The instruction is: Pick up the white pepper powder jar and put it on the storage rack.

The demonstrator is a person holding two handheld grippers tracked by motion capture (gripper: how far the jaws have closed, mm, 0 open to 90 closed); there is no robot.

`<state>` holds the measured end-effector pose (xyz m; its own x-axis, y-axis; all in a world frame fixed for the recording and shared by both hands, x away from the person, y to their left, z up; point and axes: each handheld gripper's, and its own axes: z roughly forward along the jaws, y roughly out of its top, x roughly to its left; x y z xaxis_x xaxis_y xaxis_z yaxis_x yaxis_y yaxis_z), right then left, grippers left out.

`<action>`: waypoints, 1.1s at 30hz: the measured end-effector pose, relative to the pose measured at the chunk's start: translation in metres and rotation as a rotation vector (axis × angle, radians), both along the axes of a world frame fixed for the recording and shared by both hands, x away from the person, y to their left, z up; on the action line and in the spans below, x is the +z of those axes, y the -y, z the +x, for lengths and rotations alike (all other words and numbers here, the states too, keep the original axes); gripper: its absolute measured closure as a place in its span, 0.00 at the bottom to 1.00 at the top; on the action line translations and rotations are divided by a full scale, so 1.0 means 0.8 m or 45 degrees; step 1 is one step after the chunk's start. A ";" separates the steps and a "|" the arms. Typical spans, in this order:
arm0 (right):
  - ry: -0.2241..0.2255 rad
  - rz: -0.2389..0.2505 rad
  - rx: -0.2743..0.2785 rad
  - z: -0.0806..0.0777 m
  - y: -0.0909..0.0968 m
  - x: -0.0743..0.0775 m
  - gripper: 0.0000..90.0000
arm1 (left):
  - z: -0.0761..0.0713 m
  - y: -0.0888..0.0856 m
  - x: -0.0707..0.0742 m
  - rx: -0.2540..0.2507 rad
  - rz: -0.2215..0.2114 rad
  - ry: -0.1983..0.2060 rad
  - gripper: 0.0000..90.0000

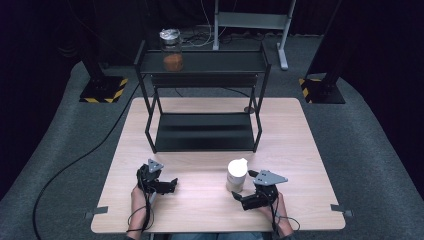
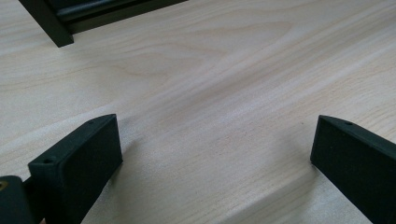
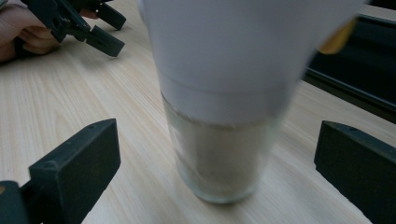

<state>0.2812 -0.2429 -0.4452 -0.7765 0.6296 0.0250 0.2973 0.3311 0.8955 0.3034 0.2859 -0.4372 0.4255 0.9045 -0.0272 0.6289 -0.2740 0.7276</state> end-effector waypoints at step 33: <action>0.047 0.024 -0.047 0.012 -0.024 -0.010 0.33 | 0.001 0.000 0.001 0.001 0.005 -0.002 0.01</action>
